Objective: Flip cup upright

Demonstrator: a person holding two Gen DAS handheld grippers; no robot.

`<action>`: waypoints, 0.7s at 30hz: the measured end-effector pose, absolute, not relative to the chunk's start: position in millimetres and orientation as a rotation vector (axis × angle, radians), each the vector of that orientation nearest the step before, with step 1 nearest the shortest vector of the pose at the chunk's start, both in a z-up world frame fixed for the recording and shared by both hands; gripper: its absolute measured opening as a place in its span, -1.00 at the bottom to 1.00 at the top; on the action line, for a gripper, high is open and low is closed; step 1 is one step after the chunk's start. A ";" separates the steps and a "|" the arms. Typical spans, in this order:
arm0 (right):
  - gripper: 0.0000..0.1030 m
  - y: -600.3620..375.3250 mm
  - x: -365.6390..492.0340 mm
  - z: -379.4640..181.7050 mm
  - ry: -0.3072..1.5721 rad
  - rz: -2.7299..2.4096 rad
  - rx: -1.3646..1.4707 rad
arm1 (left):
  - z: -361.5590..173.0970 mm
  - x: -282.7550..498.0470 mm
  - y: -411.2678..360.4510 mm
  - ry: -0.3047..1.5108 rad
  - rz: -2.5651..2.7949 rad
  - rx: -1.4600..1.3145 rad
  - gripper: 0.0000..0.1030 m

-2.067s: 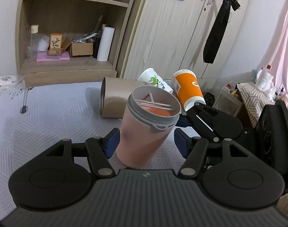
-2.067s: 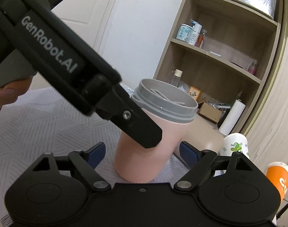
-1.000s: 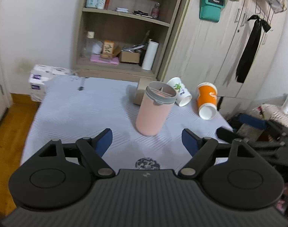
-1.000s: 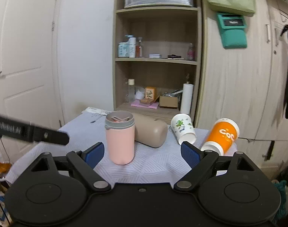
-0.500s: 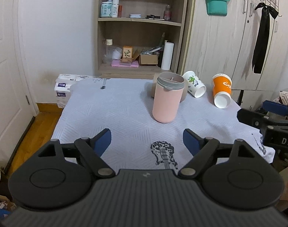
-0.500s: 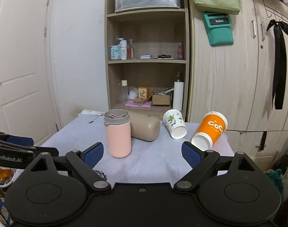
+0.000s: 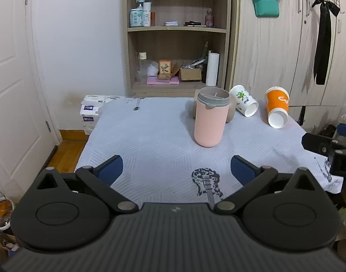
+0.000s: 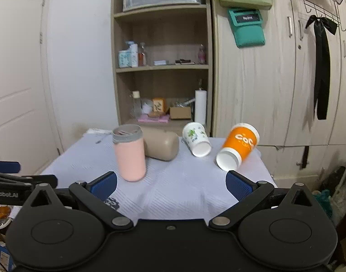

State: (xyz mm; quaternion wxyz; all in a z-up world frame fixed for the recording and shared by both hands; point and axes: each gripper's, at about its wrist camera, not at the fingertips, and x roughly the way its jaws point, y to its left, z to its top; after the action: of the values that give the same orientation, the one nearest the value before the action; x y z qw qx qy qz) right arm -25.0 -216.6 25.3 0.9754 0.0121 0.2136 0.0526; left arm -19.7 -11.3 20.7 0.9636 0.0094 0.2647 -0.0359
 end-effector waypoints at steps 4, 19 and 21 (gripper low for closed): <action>1.00 -216.2 -26.3 24.1 0.439 0.081 0.009 | 20.7 -21.1 -12.7 0.542 -0.055 0.025 1.00; 1.00 -212.0 -27.9 25.5 0.452 0.044 -0.018 | 16.7 -15.5 -14.6 0.591 0.017 0.053 1.00; 1.00 -210.8 -27.0 26.5 0.453 0.040 -0.022 | 16.1 -15.0 -13.3 0.598 0.025 0.056 1.00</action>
State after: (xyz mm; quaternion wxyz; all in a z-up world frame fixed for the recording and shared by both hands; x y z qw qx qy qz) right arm -27.0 -210.8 26.5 0.9742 -0.0110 0.2244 0.0200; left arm -15.0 -13.3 16.2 0.9551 0.0275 0.2947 0.0121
